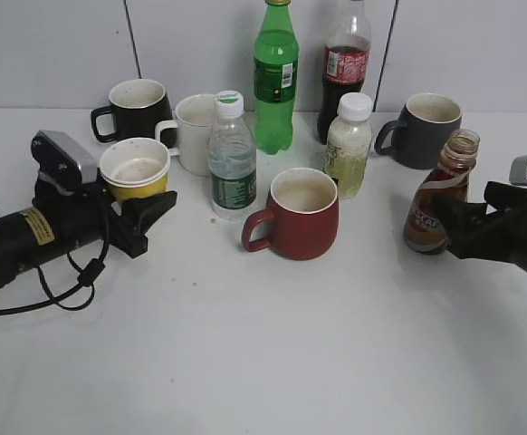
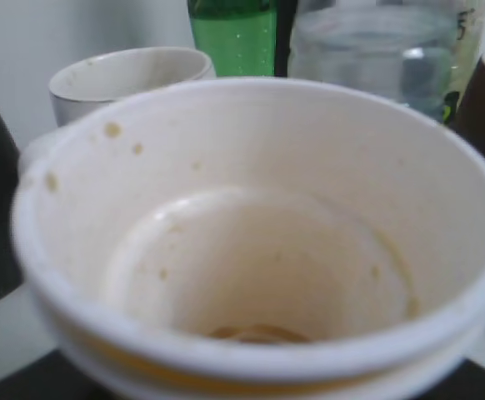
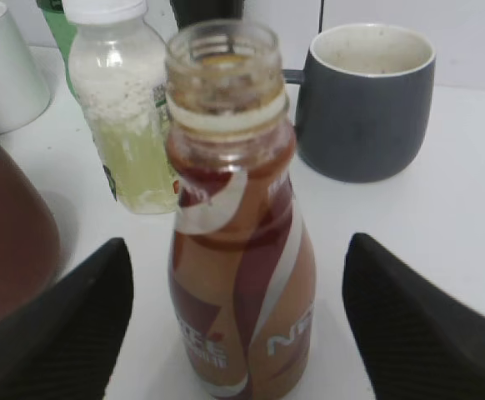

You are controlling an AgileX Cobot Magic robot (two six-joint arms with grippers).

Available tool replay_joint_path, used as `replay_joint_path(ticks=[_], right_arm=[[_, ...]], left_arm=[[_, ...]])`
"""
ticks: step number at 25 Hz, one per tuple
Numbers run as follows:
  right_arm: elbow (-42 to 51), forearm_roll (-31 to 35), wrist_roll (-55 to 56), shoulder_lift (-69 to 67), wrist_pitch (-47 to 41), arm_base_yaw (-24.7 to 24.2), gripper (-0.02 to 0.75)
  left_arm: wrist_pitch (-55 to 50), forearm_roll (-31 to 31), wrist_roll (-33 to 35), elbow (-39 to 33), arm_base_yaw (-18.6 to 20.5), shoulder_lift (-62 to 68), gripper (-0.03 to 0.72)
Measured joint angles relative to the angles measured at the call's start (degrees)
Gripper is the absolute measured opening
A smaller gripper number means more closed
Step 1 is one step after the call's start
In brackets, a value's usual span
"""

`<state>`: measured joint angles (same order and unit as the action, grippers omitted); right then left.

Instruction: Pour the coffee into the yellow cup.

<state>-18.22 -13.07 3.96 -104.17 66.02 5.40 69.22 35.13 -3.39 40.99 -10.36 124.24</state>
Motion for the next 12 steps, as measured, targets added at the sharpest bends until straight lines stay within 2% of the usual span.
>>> replay_joint_path(ticks=[8,12], right_arm=[[-4.2,0.5,-1.6,-12.3,2.9,0.0,0.589],[-7.6,0.6,-2.1,-15.8,3.1,0.0,0.589]], left_arm=[[0.1,6.1,-0.1,-2.2,0.0,-3.8,0.430],[0.1,9.6,-3.5,-2.3,0.0,-4.0,0.430]])
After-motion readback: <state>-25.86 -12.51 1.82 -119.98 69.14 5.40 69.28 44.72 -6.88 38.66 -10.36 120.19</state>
